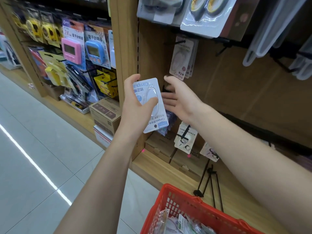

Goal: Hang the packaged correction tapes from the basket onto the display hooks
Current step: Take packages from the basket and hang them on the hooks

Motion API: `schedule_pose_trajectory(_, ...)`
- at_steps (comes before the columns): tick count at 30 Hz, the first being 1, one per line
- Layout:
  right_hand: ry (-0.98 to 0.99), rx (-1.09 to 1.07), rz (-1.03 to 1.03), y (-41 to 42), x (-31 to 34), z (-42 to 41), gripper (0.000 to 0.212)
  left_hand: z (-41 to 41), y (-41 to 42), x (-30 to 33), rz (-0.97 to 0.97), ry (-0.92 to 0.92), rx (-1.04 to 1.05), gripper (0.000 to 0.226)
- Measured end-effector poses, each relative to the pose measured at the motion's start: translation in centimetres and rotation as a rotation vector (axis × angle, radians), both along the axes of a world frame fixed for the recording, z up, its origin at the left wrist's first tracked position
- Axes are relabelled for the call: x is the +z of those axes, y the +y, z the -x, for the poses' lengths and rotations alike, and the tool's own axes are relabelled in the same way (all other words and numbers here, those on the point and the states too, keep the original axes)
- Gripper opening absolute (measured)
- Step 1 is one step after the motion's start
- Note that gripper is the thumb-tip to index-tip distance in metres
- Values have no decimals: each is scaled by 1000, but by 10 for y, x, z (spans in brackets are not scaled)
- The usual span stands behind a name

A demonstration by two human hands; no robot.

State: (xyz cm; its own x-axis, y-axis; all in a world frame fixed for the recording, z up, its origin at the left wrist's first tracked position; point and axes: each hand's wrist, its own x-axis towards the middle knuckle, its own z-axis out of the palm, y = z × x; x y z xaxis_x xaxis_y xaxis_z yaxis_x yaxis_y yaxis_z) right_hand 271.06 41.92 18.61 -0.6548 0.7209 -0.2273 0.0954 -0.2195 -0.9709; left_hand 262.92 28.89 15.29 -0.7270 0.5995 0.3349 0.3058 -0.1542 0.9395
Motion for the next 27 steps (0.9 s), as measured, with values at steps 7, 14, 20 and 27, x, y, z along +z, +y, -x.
schedule_pose_trajectory(7, 8, 264, -104, -24, 5, -36, 32, 2, 1, 2, -55, -140, -5, 61)
schedule_pose_trajectory(14, 20, 190, -32, -27, -3, -47, 36, 7, -5, 4, -123, -438, 112, 49)
schedule_pose_trajectory(20, 252, -136, 40, -30, -1, -46, 28, -2, -6, 1, 7, -537, -12, 56)
schedule_pose_trajectory(27, 310, -147, 4, -48, -8, -49, 48, -21, -1, -4, 7, -424, -132, 34)
